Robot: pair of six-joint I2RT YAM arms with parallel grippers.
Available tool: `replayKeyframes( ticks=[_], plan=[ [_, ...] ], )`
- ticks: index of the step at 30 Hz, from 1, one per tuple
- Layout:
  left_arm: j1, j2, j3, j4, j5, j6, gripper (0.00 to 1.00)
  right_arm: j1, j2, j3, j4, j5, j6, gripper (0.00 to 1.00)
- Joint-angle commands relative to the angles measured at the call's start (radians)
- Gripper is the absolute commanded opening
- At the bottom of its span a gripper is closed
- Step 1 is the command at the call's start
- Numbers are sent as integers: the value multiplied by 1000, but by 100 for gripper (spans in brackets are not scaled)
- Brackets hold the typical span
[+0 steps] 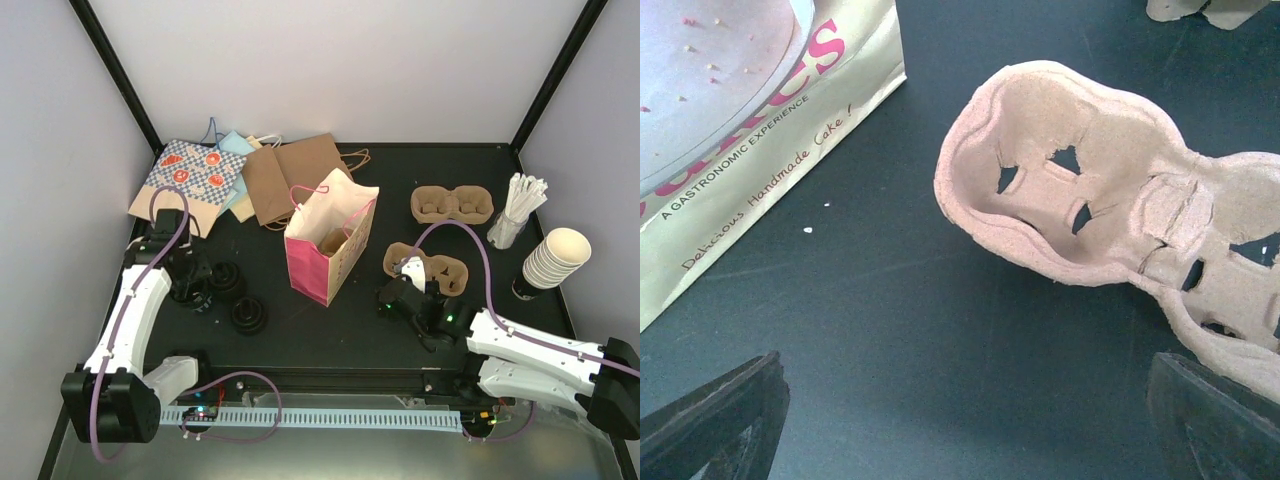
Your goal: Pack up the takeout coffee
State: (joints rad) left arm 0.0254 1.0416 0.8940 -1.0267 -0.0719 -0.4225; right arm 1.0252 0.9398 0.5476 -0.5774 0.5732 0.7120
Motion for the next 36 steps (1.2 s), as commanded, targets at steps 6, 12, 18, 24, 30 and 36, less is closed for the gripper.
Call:
replayKeyframes(
  ticks=[6, 12, 18, 24, 30, 36],
  plan=[
    [8, 58, 13, 16, 32, 8, 40, -4, 15, 25, 19, 10, 3, 100],
    [7, 58, 13, 13, 40, 11, 27, -4, 20, 26, 20, 9, 3, 100],
    [7, 64, 12, 10, 43, 10, 22, -4, 30, 31, 15, 11, 5, 100],
    [8, 70, 11, 10, 51, 8, 22, -4, 30, 31, 14, 11, 7, 100],
    [6, 79, 11, 8, 67, 8, 16, -4, 28, 31, 13, 11, 7, 100],
    [7, 88, 15, -2, 61, 4, 11, -4, 30, 31, 13, 13, 7, 100]
  ],
)
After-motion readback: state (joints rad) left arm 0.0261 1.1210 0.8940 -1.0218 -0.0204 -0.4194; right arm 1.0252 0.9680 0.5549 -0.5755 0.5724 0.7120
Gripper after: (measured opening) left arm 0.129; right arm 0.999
